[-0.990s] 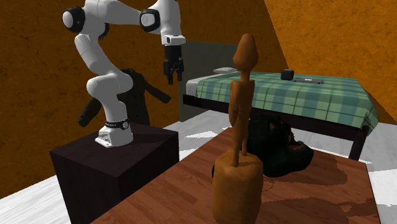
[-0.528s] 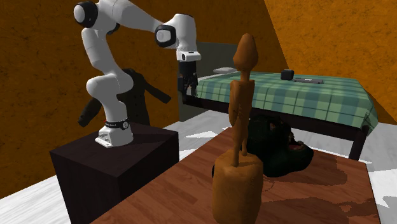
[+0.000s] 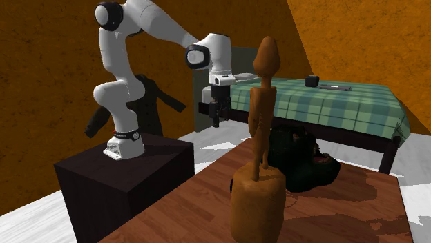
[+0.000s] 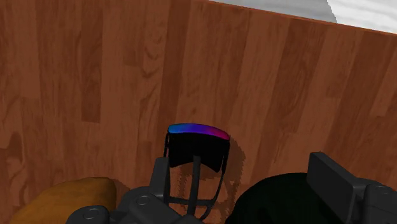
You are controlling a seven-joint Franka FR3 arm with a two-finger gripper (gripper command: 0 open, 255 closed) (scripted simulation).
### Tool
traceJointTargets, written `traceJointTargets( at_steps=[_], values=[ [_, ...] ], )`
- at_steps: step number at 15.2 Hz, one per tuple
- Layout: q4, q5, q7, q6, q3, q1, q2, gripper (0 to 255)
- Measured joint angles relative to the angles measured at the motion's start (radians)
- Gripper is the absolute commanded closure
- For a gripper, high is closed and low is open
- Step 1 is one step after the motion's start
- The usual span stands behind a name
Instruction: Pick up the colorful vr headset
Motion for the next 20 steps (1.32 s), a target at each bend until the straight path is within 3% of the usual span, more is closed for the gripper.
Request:
traceJointTargets(
  at_steps=[11,15,20],
  values=[
    [0.297,-0.052,0.104,0.114,-0.027,0.0,0.42,0],
    [0.472,-0.059,0.127,0.106,-0.043,0.002,0.59,0],
    [0.521,-0.061,0.136,0.132,-0.05,0.003,0.665,0]
  ],
)
